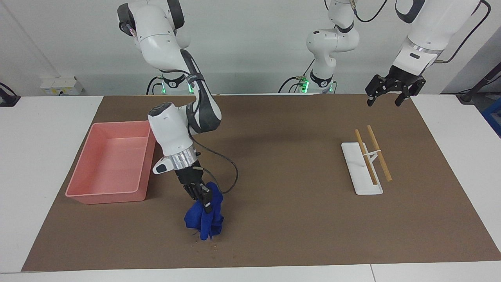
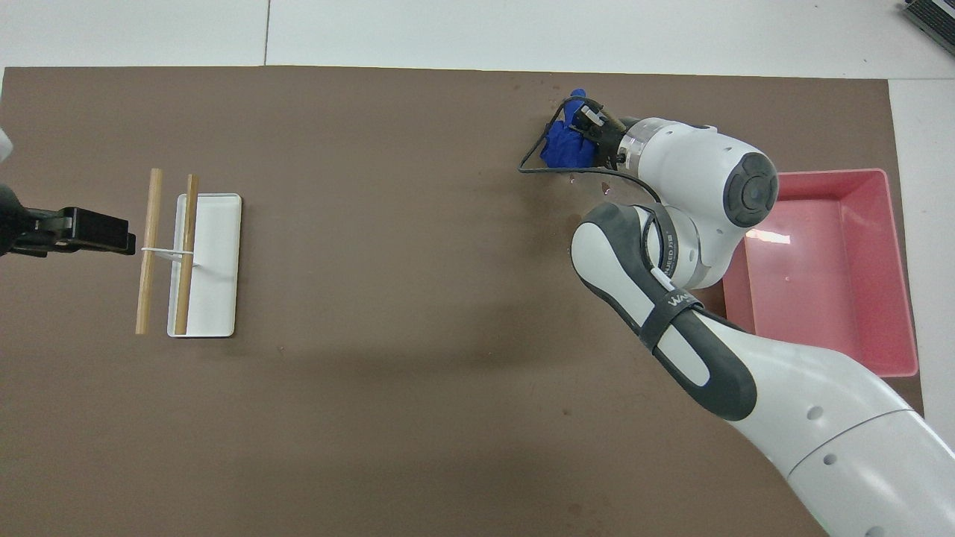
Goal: Wipe water with towel using both arms
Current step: 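Wipe the towel across the water spill with the right gripper, then carry the towel into the pink bin with the right gripper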
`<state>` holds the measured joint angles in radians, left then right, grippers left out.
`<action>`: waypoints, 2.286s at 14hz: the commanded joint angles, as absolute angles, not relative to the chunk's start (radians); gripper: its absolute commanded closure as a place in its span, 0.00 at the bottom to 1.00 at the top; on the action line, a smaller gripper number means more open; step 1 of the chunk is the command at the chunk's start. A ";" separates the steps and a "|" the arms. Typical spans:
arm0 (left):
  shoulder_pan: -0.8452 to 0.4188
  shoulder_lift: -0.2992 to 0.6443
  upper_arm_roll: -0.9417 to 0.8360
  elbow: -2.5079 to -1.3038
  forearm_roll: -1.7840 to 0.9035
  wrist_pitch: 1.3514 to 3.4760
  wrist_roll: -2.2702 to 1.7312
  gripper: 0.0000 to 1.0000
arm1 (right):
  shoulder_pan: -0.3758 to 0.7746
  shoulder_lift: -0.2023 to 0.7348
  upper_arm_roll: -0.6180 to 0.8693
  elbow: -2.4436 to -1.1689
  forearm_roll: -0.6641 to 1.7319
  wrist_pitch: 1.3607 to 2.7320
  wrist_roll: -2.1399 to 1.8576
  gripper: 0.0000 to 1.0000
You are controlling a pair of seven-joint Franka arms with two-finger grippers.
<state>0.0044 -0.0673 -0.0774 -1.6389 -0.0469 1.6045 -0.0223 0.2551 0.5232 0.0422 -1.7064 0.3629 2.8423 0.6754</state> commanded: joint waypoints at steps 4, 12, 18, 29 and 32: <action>-0.011 -0.058 -0.058 -1.556 -0.023 1.468 0.048 0.00 | 0.267 0.483 0.052 -1.859 0.371 2.817 0.660 1.00; -0.018 -0.078 -0.058 -1.611 -0.025 1.476 0.040 0.00 | 0.278 0.353 0.051 -1.994 0.371 2.422 0.709 1.00; -0.018 -0.078 -0.058 -1.611 -0.025 1.476 0.040 0.00 | 0.267 0.235 0.049 -2.186 0.374 2.347 0.804 1.00; -0.017 -0.078 -0.058 -1.611 -0.025 1.476 0.040 0.00 | 0.222 0.014 0.040 -2.220 0.367 2.002 0.801 1.00; -0.017 -0.078 -0.058 -1.611 -0.025 1.476 0.040 0.00 | 0.221 -0.026 0.034 -2.122 0.351 1.870 0.813 1.00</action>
